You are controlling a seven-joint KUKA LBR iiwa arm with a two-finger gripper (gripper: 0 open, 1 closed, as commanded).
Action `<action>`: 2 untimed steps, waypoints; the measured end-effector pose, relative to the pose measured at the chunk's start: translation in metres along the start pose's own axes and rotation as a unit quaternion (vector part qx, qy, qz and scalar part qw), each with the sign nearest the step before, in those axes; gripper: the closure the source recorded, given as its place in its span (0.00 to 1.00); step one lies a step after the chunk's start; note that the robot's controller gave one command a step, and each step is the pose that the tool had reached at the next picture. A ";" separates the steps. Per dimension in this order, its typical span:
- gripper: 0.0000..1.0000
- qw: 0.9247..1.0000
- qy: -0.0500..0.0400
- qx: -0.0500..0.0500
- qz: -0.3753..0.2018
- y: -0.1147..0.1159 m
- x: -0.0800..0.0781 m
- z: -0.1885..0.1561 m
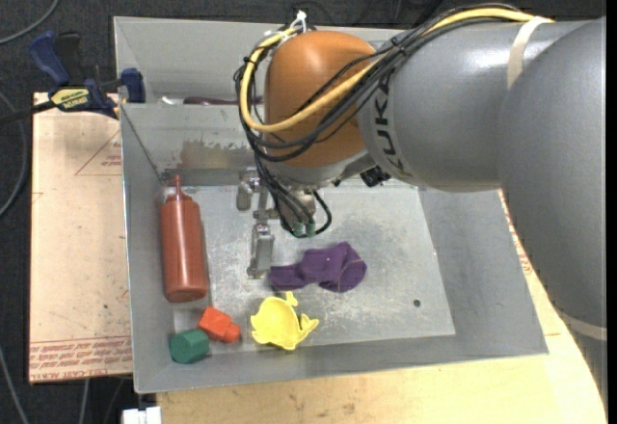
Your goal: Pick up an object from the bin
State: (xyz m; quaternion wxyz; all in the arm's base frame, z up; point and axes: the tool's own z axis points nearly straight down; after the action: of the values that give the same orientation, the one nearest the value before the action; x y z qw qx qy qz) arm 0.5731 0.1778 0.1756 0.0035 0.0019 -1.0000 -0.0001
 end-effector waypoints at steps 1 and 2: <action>0.00 1.000 -0.004 -0.001 0.002 -0.001 -0.002 -0.005; 0.00 1.000 -0.004 -0.002 -0.026 -0.040 0.007 0.013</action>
Offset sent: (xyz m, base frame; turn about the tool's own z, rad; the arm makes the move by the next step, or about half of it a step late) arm -0.0179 -0.1047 -0.0405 -0.1165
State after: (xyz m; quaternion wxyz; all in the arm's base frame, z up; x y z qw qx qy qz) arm 0.5666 0.1381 0.1625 0.0000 0.0281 -0.9996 -0.0017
